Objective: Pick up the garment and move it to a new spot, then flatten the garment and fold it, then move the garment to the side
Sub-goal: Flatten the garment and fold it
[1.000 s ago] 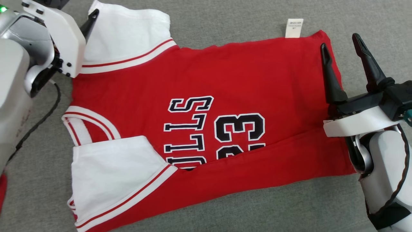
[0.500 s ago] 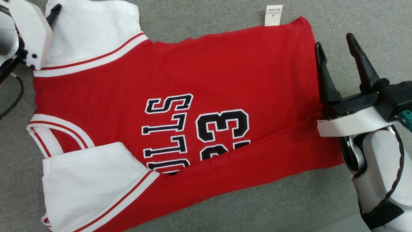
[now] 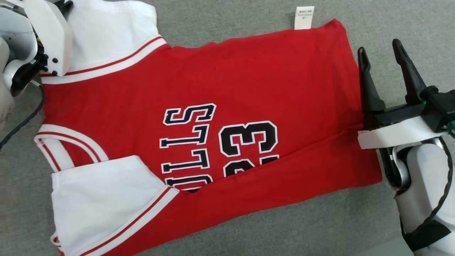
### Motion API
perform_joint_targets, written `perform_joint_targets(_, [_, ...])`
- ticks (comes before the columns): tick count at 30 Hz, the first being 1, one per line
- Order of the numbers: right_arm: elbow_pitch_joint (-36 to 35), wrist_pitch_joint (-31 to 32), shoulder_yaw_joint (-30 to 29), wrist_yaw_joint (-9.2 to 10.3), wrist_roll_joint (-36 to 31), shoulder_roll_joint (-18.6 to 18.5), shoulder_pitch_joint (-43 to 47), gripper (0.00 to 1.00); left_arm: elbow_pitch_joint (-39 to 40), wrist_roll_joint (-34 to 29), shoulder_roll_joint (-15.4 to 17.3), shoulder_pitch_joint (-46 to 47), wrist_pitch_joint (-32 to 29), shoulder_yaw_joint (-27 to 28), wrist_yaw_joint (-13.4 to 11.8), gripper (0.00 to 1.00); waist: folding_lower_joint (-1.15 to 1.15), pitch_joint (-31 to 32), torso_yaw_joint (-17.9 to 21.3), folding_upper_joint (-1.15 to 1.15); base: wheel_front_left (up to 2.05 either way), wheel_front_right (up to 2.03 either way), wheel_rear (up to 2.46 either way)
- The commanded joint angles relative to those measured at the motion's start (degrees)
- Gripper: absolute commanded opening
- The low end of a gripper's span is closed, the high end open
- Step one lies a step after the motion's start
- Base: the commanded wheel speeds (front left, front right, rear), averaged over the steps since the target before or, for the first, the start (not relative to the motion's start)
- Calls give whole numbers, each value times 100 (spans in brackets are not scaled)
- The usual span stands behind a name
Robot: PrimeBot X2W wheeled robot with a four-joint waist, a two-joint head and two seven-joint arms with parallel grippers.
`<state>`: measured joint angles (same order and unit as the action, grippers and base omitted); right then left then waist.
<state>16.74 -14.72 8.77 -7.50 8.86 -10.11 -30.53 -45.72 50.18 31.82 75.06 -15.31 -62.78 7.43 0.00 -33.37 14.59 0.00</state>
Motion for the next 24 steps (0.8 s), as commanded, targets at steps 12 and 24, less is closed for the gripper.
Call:
perform_joint_targets(12, [615, 1110, -213, 2, 688, -568, -488, 100, 444, 217, -320, -168, 1482, -184, 4, 0, 0, 561, -986, 0, 0, 0, 0])
perform_joint_targets(24, [1677, 2477, -281, 2, 838, -1001, -989, 100, 984, 211, -438, -366, 1785, -379, 3, 0, 0, 744, -1541, 0, 0, 0, 0])
